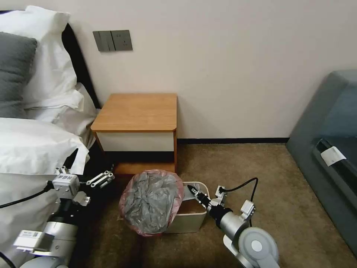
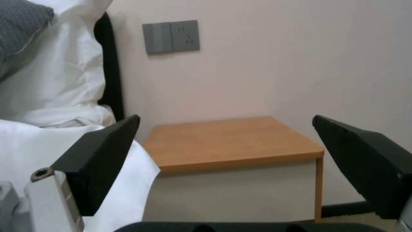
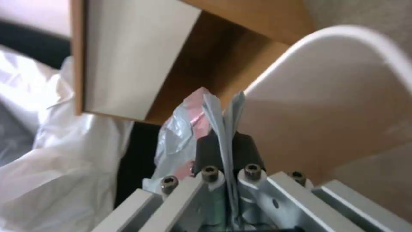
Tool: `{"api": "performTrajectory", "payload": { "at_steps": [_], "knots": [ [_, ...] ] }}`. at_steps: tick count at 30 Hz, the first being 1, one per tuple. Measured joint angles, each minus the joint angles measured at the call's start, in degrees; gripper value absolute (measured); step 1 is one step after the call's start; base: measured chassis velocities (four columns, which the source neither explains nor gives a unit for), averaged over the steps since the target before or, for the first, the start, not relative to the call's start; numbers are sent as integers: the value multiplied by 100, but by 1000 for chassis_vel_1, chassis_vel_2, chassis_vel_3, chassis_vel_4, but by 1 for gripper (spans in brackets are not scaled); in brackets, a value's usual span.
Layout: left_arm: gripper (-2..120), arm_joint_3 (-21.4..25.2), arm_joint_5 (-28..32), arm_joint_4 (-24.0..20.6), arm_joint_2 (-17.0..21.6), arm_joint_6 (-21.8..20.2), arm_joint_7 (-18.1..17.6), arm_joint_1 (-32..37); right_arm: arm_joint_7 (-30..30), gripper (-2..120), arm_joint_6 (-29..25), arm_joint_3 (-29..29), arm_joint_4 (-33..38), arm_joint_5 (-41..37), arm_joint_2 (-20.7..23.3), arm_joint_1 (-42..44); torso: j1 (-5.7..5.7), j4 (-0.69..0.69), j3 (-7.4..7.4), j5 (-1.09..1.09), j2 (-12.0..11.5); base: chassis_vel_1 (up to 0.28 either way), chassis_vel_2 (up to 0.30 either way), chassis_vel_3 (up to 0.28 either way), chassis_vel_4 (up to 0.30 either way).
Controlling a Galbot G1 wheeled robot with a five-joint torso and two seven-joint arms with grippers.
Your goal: Pick up the garbage bag from the table and place it over the trash can.
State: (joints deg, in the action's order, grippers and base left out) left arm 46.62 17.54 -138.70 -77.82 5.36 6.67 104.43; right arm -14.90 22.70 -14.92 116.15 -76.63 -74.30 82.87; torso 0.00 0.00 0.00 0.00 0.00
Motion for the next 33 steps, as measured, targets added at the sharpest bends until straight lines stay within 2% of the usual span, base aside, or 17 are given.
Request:
{"api": "performTrajectory", "payload": {
  "at_steps": [2,7,22,25,26,32,33],
  "knots": [
    [100,-10,95,32,1,84,48,-16,-342,0,55,0,-78,-39,-12,-121,0,0,0,0,0,0,0,0,0],
    [100,-15,117,60,10,107,67,-30,-758,0,47,38,-224,-56,-44,-274,0,0,0,0,0,0,0,0,0],
    [100,-72,48,148,-53,172,82,-44,-818,0,44,174,-366,95,-111,-388,0,0,0,0,0,0,0,0,0],
    [100,-65,44,148,-54,194,84,-31,-796,14,76,169,-358,148,-125,-349,0,0,0,0,0,0,0,0,0],
    [100,-65,44,148,-54,194,84,-31,-796,14,76,169,-358,148,-125,-349,0,0,0,0,0,0,0,0,0],
    [100,-64,34,146,-60,204,88,-30,-796,37,76,96,-260,191,-120,-286,0,0,0,0,0,0,0,0,0],
    [100,-64,34,146,-60,204,88,-30,-796,37,76,96,-260,191,-120,-286,0,0,0,0,0,0,0,0,0]
  ]
}}
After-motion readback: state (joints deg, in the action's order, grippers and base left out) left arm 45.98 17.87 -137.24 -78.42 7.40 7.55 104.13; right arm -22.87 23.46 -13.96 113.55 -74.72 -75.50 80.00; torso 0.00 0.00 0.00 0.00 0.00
